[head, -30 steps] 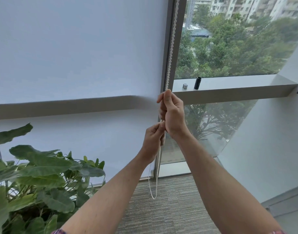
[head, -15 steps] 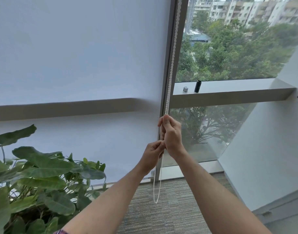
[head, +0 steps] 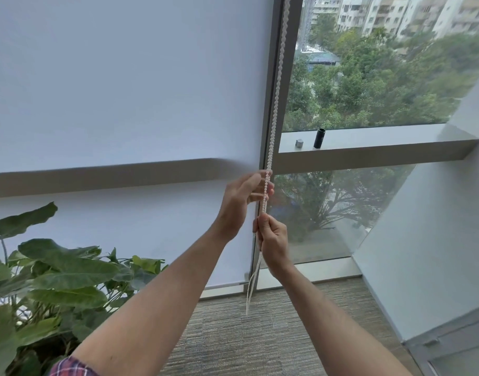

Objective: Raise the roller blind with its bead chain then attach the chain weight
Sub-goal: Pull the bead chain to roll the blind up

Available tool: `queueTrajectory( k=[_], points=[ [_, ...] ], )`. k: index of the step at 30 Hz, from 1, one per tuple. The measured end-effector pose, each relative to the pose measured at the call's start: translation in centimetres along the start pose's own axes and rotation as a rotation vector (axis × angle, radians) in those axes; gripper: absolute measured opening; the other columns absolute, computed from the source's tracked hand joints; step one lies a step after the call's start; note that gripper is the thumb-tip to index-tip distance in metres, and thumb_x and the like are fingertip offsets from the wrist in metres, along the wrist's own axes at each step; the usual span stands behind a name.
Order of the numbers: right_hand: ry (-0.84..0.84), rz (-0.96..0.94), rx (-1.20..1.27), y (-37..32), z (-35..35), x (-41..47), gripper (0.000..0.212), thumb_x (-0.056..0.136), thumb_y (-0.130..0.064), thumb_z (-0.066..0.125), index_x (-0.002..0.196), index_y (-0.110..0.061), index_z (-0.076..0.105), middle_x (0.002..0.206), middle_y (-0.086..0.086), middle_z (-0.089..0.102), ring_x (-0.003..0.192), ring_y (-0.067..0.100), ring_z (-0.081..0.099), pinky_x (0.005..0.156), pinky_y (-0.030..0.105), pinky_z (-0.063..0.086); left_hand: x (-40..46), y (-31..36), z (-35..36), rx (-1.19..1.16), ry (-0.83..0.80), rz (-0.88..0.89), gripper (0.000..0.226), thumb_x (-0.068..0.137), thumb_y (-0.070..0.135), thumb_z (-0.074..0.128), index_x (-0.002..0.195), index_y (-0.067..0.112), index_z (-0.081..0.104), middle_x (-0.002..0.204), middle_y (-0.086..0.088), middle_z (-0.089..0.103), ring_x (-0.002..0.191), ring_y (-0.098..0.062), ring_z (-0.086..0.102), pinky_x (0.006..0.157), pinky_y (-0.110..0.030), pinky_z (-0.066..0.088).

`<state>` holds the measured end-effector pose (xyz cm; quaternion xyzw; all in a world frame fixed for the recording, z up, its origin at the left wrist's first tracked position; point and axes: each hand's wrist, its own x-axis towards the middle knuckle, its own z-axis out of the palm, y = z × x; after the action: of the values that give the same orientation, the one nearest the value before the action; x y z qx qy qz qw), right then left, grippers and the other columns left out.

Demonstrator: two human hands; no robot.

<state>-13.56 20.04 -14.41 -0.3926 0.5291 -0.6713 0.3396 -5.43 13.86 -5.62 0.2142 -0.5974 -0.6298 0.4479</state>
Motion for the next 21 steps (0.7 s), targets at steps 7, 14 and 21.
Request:
queueTrajectory(
  k=[7,14,21],
  points=[
    [-0.015,0.024,-0.011,0.3,-0.1,-0.5,0.042,0.098,-0.036,0.044,0.059,-0.025,0.056,0.046,-0.011,0.030,0.041,0.007,0.022,0.040,0.024,0.014,1.1,3.3,3.0,-0.101,-0.006,0.098,0.038,0.105,0.032,0.037,0.104,0.008,0.066,0.064,0.000,0.049,0.050,-0.014,0.043,0.048,-0.024,0.037],
    [-0.039,0.027,-0.055,1.1,0.5,-1.1,0.044,0.098,-0.037,0.043,0.058,-0.026,0.055,0.044,-0.013,0.030,0.041,0.007,0.022,0.041,0.024,0.017,0.7,2.6,3.6,-0.043,0.099,0.114,0.044,0.105,0.027,0.037,0.066,0.023,0.056,0.046,0.015,0.035,0.038,-0.003,0.026,0.038,-0.017,0.024],
    [-0.199,0.124,-0.027,2.4,-0.5,-2.1,0.040,0.097,-0.040,0.044,0.073,-0.022,0.069,0.051,-0.005,0.041,0.046,0.009,0.035,0.047,0.022,0.029,-0.4,0.4,1.9,-0.042,0.141,0.098,0.043,0.101,0.032,0.041,0.060,0.028,0.056,0.043,0.012,0.036,0.036,-0.004,0.028,0.038,-0.018,0.026]
  ],
)
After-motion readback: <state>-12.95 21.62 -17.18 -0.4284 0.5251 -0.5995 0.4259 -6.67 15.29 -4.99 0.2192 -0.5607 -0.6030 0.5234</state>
